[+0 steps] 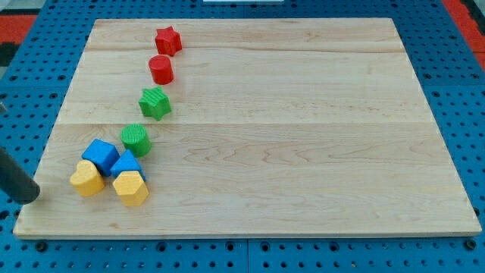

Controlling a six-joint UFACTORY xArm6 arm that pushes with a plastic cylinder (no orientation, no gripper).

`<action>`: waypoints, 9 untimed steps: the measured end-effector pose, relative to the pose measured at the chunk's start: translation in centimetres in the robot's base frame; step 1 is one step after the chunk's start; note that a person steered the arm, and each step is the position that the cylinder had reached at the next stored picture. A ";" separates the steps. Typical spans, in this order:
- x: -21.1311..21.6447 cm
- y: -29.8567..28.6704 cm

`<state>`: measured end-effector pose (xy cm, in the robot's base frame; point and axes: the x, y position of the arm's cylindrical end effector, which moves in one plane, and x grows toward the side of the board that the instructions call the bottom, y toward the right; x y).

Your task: Push the yellow hexagon parallel to the right of the blue triangle

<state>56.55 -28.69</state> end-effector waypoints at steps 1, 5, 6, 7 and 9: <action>-0.2 0.0; -0.7 -1.8; -0.9 -1.7; -1.0 -1.7; -1.0 -1.1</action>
<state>55.59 -29.80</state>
